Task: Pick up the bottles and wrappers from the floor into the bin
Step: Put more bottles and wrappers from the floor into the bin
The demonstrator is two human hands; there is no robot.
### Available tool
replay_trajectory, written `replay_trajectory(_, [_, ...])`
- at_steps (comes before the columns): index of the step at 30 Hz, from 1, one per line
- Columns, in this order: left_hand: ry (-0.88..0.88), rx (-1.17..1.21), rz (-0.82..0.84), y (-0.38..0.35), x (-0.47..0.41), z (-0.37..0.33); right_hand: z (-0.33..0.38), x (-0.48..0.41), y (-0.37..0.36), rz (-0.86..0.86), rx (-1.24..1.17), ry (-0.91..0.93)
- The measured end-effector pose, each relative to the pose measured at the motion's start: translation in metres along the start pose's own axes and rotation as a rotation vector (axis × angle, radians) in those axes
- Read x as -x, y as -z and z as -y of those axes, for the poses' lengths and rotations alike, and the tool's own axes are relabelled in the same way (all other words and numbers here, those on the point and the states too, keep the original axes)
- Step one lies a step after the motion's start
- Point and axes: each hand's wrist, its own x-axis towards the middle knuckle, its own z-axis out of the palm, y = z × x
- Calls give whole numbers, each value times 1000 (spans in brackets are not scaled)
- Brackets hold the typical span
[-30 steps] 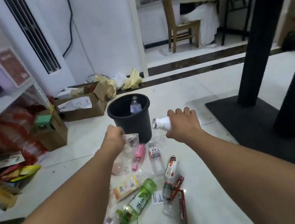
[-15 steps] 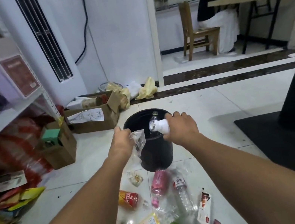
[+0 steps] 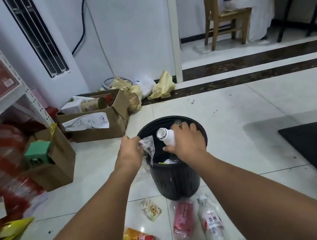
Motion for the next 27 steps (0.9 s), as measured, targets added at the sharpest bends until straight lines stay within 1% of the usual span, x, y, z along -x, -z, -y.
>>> replay_trajectory(11, [4,-22,2,-15,-30,19,-1,-15,-48,37,49,14])
replay_trajectory(16, [21,23,-13,-26,-32,21,-7,-13,-56,86,92,17])
replay_trajectory(19, [23,46,-19,-30,-32,14,-14,-12,-53,85,93,29])
replay_trajectory(23, [-7,145,-62,-30,-33,-6,-24,-10,-44,51,111,27])
replay_trajectory(27, [-88,272,-147,-33,-38,-34,-37,-5,-30,33,115,9])
